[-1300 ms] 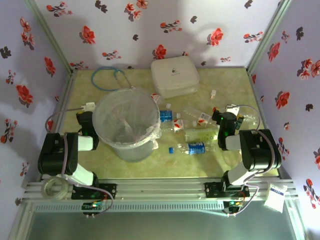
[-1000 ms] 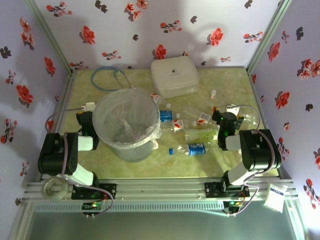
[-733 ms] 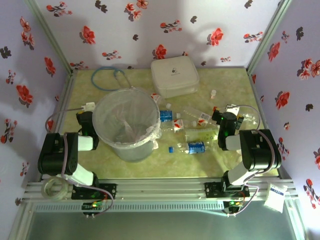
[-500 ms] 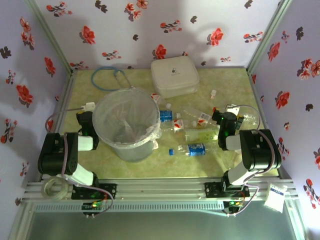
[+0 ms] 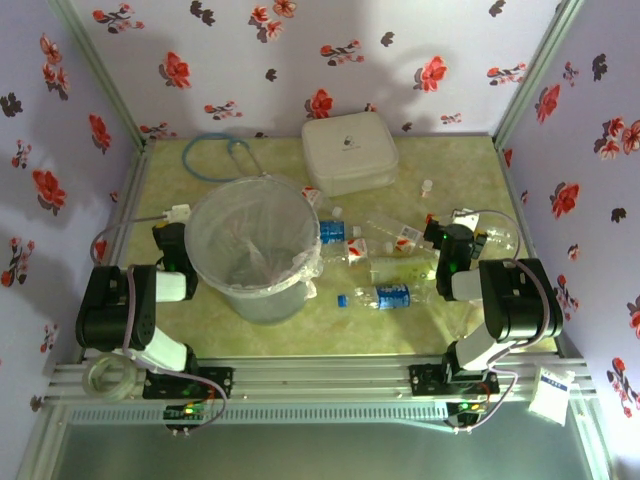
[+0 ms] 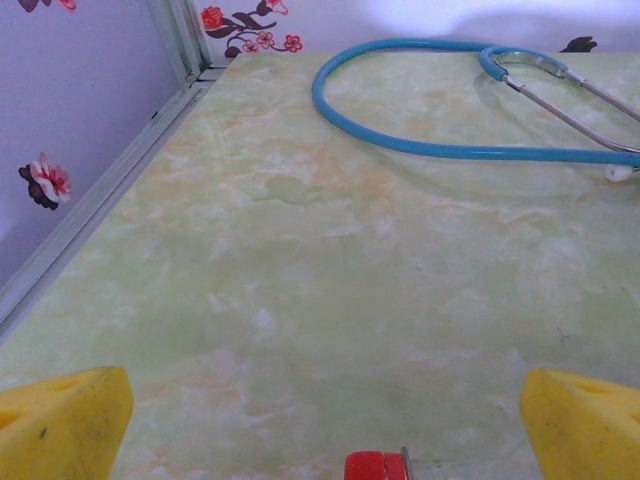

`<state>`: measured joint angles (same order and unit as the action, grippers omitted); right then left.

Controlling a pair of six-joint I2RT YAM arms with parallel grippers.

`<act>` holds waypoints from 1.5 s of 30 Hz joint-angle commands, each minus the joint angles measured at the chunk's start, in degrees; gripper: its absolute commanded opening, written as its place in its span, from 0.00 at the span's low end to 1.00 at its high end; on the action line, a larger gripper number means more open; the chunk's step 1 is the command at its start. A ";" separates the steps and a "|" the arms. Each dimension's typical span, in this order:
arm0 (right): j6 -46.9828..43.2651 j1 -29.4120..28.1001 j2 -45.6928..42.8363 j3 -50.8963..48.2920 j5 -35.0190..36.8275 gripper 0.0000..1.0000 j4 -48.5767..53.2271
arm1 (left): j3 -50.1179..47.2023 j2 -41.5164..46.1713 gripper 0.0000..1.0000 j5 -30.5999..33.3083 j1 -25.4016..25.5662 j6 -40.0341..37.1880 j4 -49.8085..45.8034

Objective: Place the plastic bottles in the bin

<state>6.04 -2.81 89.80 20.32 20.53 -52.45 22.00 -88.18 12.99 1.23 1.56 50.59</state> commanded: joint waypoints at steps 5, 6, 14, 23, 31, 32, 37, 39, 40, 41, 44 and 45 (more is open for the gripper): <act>0.81 0.70 -0.59 1.04 -1.01 0.99 0.08 | -0.20 2.26 1.00 1.81 0.08 1.46 0.25; 0.73 0.71 -0.70 1.08 -1.03 0.99 0.05 | -0.12 4.52 1.00 2.01 0.08 1.58 -1.80; 0.29 0.70 -15.76 12.63 -2.87 0.99 30.16 | 2.27 24.23 1.00 15.33 -0.52 5.49 -19.79; 19.78 8.78 -24.88 37.05 1.31 0.99 95.30 | 19.68 40.80 1.00 24.33 -4.66 20.55 -62.73; 18.04 23.01 -19.76 31.73 -6.38 0.99 95.50 | 46.68 38.20 0.96 -4.25 -4.58 23.26 -89.86; 18.03 23.53 -18.90 31.10 -6.62 0.99 94.65 | 48.78 38.22 0.97 -7.88 -4.60 23.21 -91.80; 19.43 24.65 -13.50 29.17 -9.99 0.99 89.67 | 55.19 38.87 0.96 -21.16 -4.49 24.49 -98.78; 19.62 24.61 -9.97 29.25 -11.23 0.99 88.70 | 55.59 39.35 0.95 -26.11 -3.97 25.78 -100.20; 19.51 24.61 -8.82 29.30 -11.28 0.99 88.42 | 55.58 39.54 0.94 -27.13 -3.51 25.80 -101.14; 19.28 24.66 -7.45 29.35 -11.06 0.99 87.89 | 55.76 39.69 0.93 -27.24 -2.90 25.13 -102.64; 18.87 24.69 -4.73 29.10 -11.14 0.98 86.16 | 56.03 39.67 0.91 -27.08 -2.27 22.30 -109.15; 18.83 24.80 -3.95 29.00 -11.58 0.98 85.32 | 55.70 39.75 0.90 -27.10 -2.12 21.77 -110.63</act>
<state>24.27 21.52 84.58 49.98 10.35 35.44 76.53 -48.88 -9.91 -1.30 25.17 -51.44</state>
